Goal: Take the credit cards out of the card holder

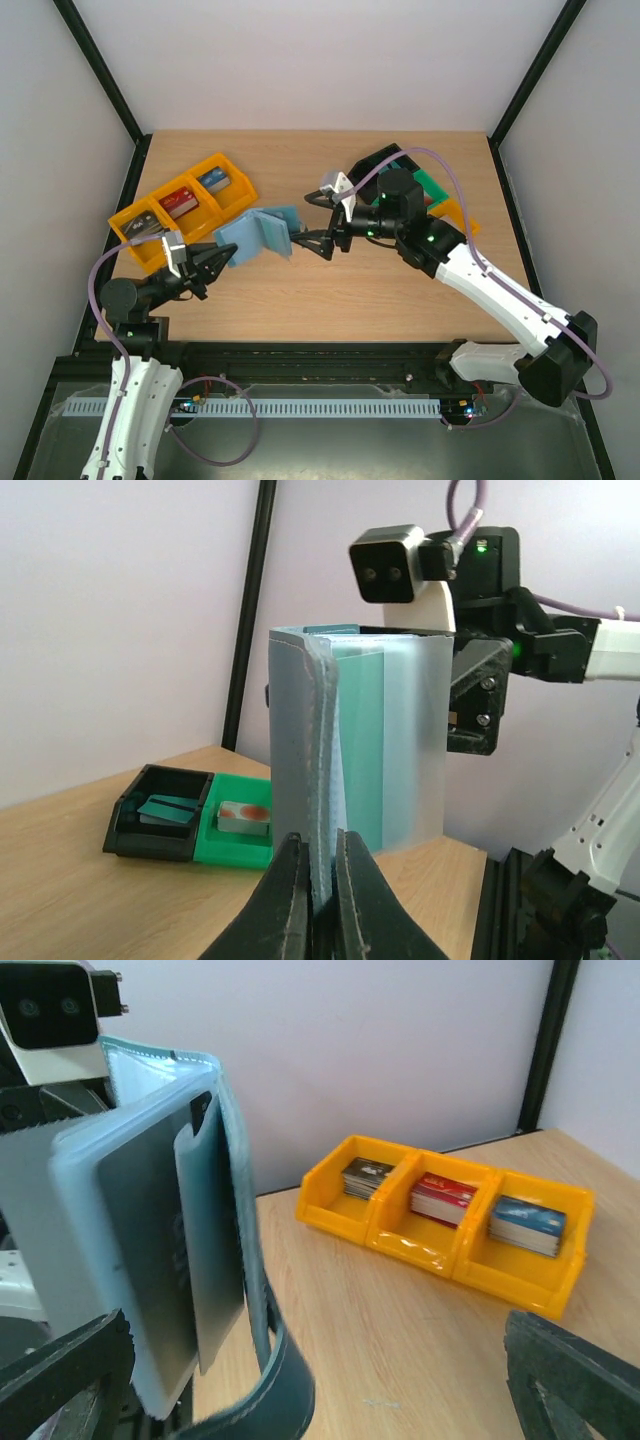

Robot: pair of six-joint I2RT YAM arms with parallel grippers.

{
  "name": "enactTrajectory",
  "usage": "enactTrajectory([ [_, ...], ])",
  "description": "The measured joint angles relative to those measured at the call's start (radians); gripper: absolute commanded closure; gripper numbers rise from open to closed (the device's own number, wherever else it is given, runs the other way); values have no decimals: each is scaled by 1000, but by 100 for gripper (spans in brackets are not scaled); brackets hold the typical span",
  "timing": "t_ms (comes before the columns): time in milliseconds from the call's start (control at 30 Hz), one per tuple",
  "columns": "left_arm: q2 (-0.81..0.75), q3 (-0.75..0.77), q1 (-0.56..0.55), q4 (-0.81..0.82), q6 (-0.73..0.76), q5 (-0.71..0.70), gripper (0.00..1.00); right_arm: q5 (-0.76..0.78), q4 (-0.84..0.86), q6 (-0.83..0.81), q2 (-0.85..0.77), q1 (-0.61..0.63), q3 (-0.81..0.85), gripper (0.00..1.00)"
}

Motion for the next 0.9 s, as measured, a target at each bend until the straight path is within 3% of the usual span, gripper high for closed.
enactTrajectory([
  [567, -8, -20, 0, 14, -20, -38, 98, 154, -178, -154, -123, -22, -36, 1],
  [900, -8, -19, -2, -9, -2, -38, 98, 108, -174, -96, 11, -23, 24, 1],
])
